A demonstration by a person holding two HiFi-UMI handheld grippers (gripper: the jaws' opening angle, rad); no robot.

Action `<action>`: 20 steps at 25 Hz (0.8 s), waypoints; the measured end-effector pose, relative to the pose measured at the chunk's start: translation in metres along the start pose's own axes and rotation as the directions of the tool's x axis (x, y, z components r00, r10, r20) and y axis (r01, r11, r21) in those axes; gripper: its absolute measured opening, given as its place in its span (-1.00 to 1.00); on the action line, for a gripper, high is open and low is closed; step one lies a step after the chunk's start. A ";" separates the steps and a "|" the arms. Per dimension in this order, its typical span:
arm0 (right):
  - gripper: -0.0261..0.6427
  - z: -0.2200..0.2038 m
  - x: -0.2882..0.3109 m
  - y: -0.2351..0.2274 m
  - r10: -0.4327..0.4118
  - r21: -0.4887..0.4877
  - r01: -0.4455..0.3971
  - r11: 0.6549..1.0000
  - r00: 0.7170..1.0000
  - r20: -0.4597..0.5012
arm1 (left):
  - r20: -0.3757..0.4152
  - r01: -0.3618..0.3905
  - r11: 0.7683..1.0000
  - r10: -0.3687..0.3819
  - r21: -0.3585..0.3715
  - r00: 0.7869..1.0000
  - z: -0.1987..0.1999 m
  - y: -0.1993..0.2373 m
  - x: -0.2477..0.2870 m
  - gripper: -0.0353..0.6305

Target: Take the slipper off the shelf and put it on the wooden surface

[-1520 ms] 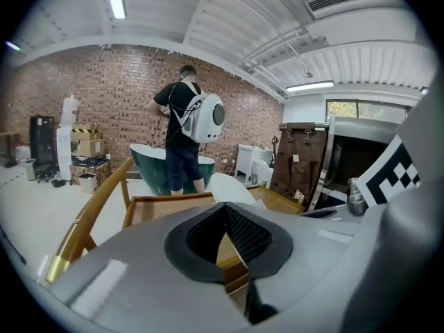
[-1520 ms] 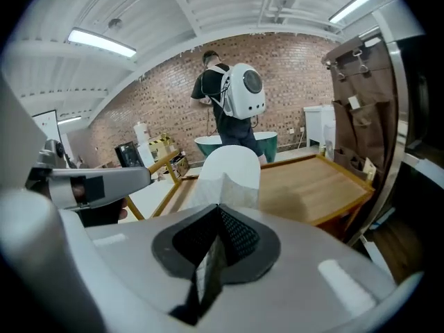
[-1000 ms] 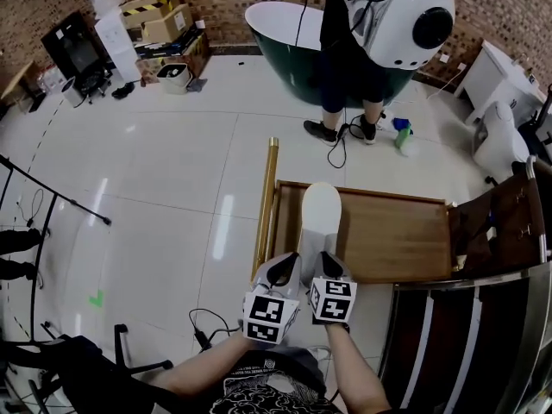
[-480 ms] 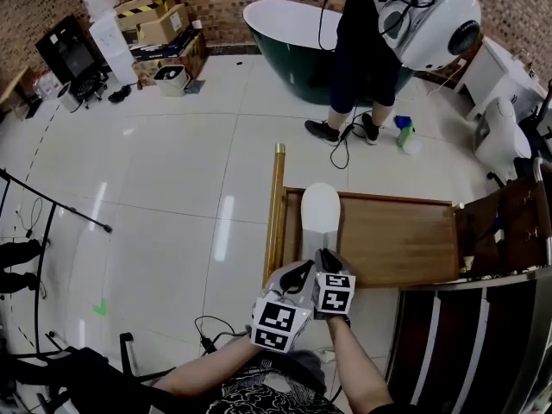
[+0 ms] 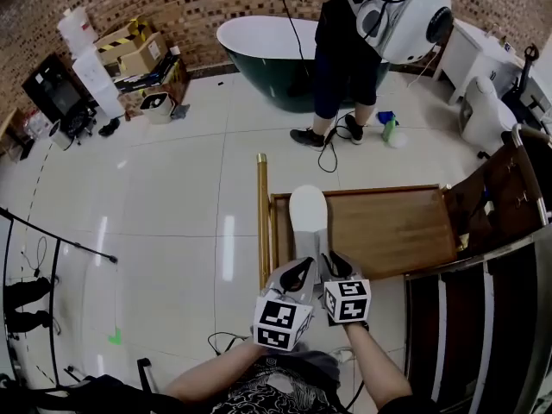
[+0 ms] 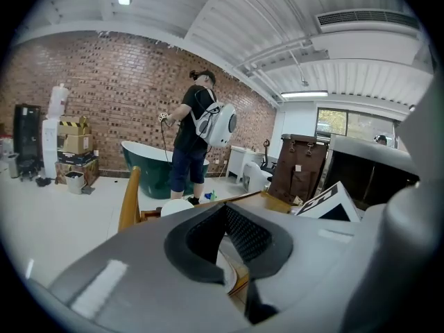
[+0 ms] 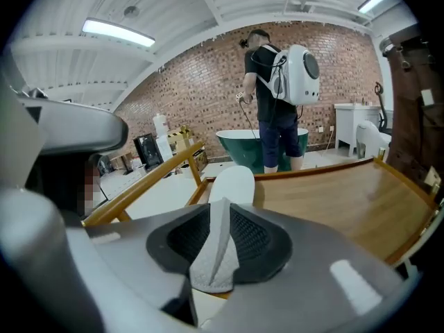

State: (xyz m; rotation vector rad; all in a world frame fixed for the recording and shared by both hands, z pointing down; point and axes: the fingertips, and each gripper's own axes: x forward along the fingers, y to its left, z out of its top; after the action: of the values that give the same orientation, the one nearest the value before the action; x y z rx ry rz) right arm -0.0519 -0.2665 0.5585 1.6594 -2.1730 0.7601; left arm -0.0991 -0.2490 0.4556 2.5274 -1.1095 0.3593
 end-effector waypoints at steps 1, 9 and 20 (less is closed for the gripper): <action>-0.70 0.003 -0.009 -0.003 -0.005 0.005 0.005 1.000 1.000 0.013 | 0.000 0.013 1.000 -0.013 0.015 1.000 0.003 -0.005 0.000 -0.88; -0.70 0.024 -0.104 -0.018 -0.081 0.015 0.080 0.997 0.991 0.109 | -0.032 0.104 0.981 -0.100 0.161 0.994 0.013 -0.046 -0.003 -0.88; -0.71 0.000 -0.235 -0.053 -0.469 0.241 0.423 0.873 0.864 0.184 | -0.047 0.392 0.896 -0.392 0.208 0.919 0.011 -0.155 0.005 -0.88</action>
State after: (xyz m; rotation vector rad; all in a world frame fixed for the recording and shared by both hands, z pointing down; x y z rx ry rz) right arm 0.0660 -0.0893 0.4447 2.3512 -1.7703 0.6753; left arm 0.0210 -0.1592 0.4137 2.8544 -0.5546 0.3886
